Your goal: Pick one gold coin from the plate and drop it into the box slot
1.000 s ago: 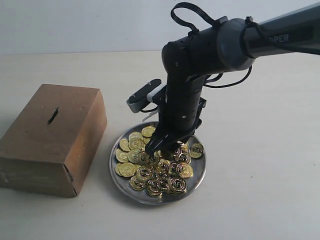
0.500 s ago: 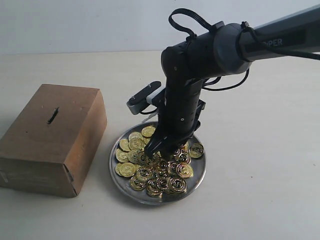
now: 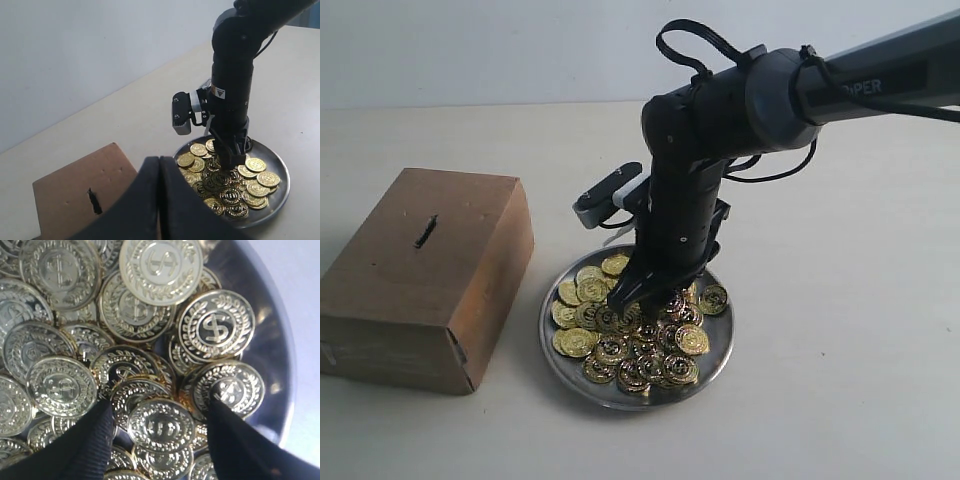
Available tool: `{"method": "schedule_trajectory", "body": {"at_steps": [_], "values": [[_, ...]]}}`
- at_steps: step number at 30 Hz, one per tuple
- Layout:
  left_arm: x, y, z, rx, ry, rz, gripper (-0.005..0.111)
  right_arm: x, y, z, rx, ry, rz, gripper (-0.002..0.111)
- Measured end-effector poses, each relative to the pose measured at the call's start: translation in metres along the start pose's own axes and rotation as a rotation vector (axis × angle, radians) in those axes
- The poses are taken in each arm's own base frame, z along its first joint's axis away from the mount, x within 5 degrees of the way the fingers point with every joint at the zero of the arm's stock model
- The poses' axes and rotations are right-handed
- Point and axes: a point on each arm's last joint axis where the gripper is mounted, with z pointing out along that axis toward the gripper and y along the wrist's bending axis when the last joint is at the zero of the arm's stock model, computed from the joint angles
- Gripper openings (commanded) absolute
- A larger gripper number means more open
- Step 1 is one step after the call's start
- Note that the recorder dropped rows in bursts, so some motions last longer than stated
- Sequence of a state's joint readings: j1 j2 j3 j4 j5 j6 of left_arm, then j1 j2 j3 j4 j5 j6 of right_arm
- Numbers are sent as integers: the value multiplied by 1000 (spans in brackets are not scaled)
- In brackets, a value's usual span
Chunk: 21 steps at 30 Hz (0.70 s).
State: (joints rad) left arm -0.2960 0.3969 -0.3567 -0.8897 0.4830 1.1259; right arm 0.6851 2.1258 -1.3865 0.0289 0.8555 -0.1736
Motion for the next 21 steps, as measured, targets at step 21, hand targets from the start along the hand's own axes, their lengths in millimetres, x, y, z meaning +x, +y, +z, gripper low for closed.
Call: {"method": "schedule_trajectory", "body": {"at_steps": [21], "values": [[0, 0, 0, 0, 0, 2, 0, 1, -1, 1, 16, 8, 4, 49]]}}
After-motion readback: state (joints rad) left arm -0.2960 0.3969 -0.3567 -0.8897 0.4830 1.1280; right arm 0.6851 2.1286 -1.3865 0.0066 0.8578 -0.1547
